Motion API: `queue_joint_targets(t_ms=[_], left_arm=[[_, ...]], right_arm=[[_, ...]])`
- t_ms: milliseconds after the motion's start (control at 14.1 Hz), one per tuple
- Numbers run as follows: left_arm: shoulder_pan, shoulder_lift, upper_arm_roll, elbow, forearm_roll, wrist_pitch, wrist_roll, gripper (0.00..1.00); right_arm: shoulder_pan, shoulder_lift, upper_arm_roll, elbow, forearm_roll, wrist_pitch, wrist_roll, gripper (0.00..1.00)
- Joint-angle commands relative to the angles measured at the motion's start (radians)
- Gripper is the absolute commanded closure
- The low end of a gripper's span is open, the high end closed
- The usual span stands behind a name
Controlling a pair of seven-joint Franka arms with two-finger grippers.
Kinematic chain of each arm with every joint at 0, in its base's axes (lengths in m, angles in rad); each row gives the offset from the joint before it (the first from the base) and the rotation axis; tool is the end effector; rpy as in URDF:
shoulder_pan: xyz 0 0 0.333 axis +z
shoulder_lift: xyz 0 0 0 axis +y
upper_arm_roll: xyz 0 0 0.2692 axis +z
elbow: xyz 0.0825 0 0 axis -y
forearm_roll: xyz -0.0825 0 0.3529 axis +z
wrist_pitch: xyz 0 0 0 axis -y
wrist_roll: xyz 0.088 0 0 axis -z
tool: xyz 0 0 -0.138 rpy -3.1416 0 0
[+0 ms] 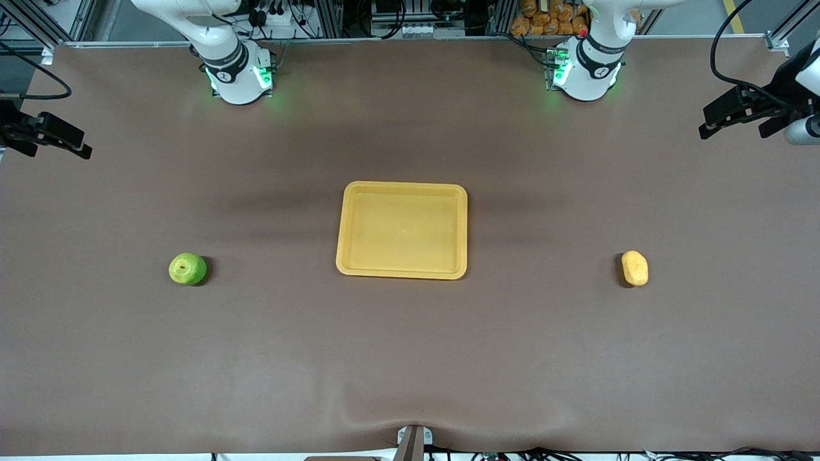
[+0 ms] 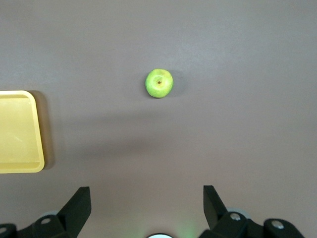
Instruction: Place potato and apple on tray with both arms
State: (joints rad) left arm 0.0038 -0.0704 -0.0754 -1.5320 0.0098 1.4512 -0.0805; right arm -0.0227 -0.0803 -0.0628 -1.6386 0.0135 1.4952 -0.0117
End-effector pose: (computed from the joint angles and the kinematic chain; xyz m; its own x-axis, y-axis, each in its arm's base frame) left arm 0.4905 -0.0350 0.5888 0.9999 0.0103 -0.0093 0.0102 -0.9998 -0.0158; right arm 0.4899 -0.0410 0.5515 0.9954 -0.0720 -0.0630 -0.0734 -0.9971 -0.0193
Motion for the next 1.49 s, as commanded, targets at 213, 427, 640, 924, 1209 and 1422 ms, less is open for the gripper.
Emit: queue_joint_targets(t_ms=[213, 427, 640, 924, 1209, 1422], left_arm=[[-0.002, 0.009, 0.002, 0.027, 0.006, -0.025, -0.005, 0.00], [-0.001, 0.011, 0.003, 0.027, 0.006, -0.025, -0.005, 0.00], [0.016, 0.011, 0.009, 0.024, 0.006, -0.026, -0.004, 0.00], [0.015, 0.012, 0.009, 0.023, 0.006, -0.025, -0.002, 0.00], [0.013, 0.021, 0.009, 0.021, 0.004, -0.023, -0.007, 0.00], [0.013, 0.026, 0.008, 0.021, 0.004, -0.023, 0.008, 0.00]], right_arm=[[-0.020, -0.003, 0.015, 0.009, 0.002, -0.012, 0.009, 0.00], [-0.020, -0.003, 0.017, 0.008, 0.002, -0.012, 0.009, 0.00], [-0.019, -0.003, 0.017, 0.008, 0.002, -0.010, 0.007, 0.00], [-0.014, -0.004, 0.021, 0.009, 0.002, -0.009, 0.007, 0.00], [-0.014, -0.001, 0.021, 0.020, 0.002, -0.039, -0.007, 0.00], [-0.045, 0.008, 0.015, 0.014, 0.002, -0.043, -0.008, 0.00]])
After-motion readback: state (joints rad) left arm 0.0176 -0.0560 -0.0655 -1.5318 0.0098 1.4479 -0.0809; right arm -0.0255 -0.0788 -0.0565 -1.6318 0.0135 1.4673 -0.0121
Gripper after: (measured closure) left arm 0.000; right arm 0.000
